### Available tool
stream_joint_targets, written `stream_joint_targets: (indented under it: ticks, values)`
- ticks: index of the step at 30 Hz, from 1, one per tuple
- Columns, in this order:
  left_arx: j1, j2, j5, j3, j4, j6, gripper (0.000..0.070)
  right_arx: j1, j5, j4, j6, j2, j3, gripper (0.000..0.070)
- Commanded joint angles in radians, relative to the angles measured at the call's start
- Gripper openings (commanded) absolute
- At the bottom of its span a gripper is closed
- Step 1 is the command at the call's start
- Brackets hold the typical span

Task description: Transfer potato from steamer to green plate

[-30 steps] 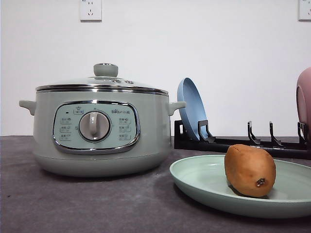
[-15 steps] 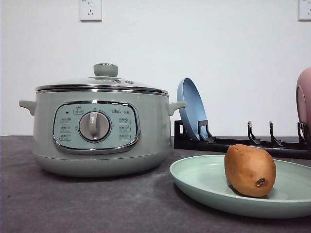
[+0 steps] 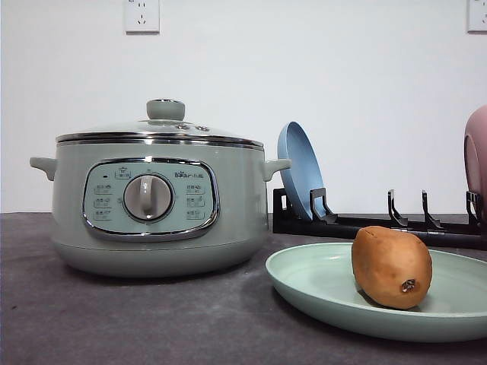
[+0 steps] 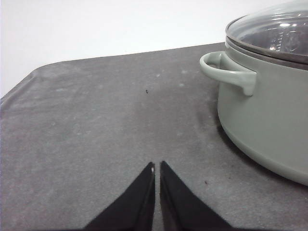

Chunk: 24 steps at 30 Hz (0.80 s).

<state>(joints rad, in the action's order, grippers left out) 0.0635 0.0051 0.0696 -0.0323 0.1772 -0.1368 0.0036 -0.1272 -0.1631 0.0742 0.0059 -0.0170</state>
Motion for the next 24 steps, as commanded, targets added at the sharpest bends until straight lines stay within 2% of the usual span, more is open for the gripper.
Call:
stream_joint_targets:
  ticks: [1,24]
  values:
    - [0.003,-0.002,-0.002,0.02,0.009,0.002,0.0016,-0.001,0.0,0.008,-0.003,-0.003,0.005,0.0]
    - [0.003,-0.002,-0.002,0.02,0.008,0.002,0.0016,-0.001,0.0,0.008,-0.003,-0.003,0.005,0.0]
